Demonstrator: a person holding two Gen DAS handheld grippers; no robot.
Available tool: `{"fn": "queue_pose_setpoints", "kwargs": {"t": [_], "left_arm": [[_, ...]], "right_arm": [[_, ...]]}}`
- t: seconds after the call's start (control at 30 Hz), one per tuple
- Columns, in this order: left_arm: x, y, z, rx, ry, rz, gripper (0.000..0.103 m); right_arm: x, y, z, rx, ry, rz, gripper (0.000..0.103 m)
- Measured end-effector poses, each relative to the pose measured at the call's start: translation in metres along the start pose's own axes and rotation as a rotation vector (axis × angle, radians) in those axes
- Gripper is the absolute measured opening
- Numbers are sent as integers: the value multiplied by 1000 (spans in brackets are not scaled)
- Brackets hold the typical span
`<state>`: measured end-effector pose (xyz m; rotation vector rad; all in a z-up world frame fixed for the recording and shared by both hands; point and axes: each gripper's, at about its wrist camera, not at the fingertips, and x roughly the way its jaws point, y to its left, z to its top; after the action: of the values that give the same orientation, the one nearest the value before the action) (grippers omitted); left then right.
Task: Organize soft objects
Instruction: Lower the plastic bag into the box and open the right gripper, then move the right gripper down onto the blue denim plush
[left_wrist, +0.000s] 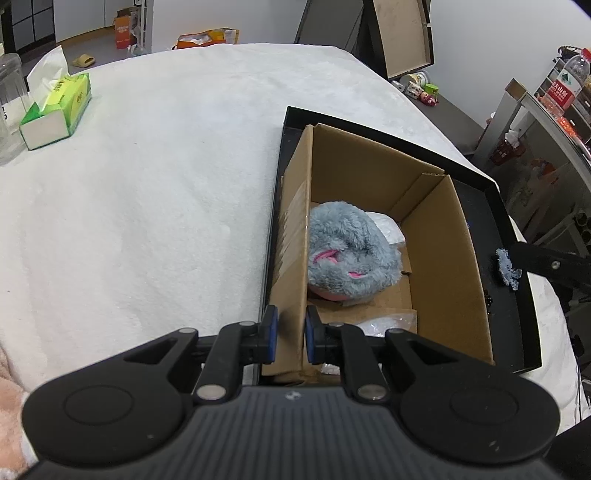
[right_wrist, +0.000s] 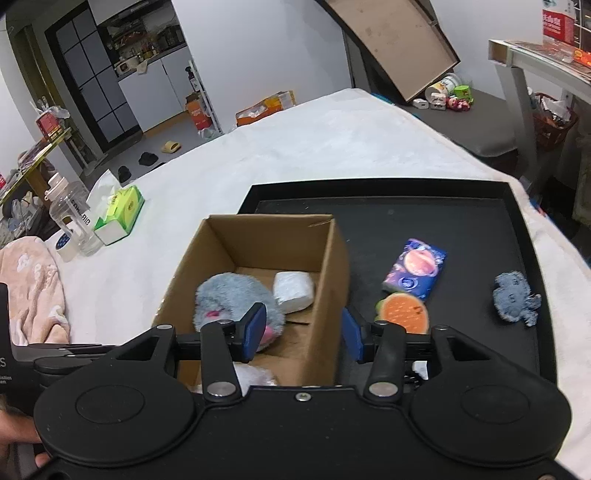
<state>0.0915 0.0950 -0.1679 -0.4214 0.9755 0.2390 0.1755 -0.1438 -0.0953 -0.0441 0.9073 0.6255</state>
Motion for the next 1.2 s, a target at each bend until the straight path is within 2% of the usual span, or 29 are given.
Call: {"fn": "queue_pose_setpoints", "kwargs": {"t": [0.4,0.57,0.77,1.2], "left_arm": [[-7,-20,10,14,-9,62,19],[-8,-27,14,15,-13,91,35],[-8,-34,18,10,-20,135,49],[-8,-55,20,40,-45,211,65]], "right_arm": [[-6,-45,5,0,-32,-43,61],[-9,-69,7,6,-44,-53,63],[-5,-98,4,37,-43,-74,63],[11,-145,-14,95,-89,-106,63]]}}
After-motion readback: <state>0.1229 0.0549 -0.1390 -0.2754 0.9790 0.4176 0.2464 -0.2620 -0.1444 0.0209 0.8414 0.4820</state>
